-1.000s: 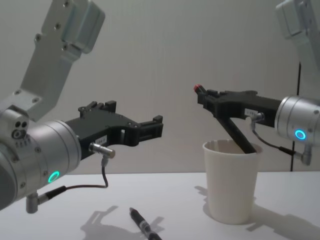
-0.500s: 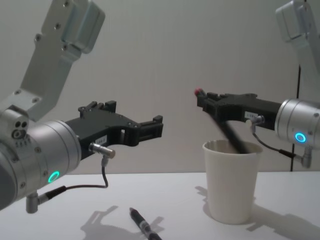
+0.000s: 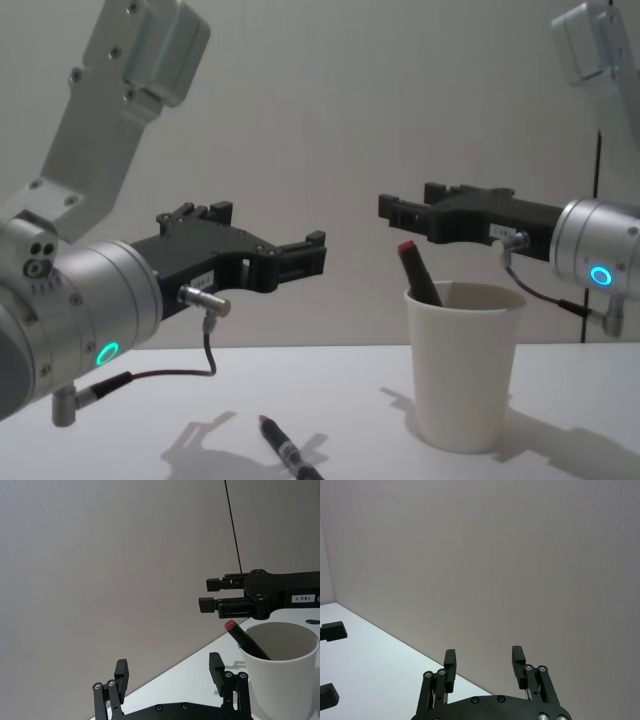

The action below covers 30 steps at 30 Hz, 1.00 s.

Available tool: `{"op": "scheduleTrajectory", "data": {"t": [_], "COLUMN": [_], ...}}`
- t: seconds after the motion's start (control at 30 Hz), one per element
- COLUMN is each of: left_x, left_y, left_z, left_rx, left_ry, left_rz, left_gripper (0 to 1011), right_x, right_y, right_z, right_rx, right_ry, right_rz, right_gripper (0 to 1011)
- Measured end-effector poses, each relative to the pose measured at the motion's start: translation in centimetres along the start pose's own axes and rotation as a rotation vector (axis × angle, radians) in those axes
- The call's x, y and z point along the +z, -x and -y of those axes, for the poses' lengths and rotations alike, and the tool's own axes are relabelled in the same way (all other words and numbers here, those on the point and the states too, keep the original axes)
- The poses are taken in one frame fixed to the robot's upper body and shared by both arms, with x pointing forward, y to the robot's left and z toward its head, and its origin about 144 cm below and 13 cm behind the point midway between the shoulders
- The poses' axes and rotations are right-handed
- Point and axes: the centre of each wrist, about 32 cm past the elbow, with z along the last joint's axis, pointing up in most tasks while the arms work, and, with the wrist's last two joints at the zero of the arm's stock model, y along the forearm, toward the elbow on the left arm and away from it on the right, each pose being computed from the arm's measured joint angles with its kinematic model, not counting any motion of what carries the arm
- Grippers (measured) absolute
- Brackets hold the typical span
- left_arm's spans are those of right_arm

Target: Place the pen into the pen holder.

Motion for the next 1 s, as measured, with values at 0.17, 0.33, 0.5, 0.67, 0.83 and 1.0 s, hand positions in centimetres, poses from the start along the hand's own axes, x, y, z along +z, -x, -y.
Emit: {"op": "scheduleTrajectory", "data": {"t": [0.17, 0.33, 0.5, 0.67, 0.83, 1.0], "left_x": [0.0, 0.0, 0.0, 0.0, 0.0, 0.0], "left_y": [0.0, 0.0, 0.0, 0.0, 0.0, 0.0], "left_z": [0.0, 0.0, 0.0, 0.0, 0.0, 0.0], "left_rx": [0.000, 0.000, 0.000, 0.000, 0.000, 0.000], "left_ry": [0.000, 0.000, 0.000, 0.000, 0.000, 0.000], "left_rz": [0.000, 0.000, 0.000, 0.000, 0.000, 0.000], "left_gripper": [1001, 1001, 1001, 1001, 1001, 1001], "right_x": [0.0, 0.0, 0.0, 0.2, 0.8, 1.5], "right_y": [0.0, 0.0, 0.0, -0.1, -0.4, -0.5], "right_z": [0.0, 0.0, 0.0, 0.2, 0.8, 1.7], "right_rx": [0.000, 0.000, 0.000, -0.004, -0.016, -0.026], "right_ry": [0.001, 0.001, 0.001, 0.001, 0.003, 0.013], "right_rz": [0.000, -0.001, -0.001, 0.001, 0.004, 0.001], "right_gripper": [818, 947, 1001, 1001, 1001, 1001]}}
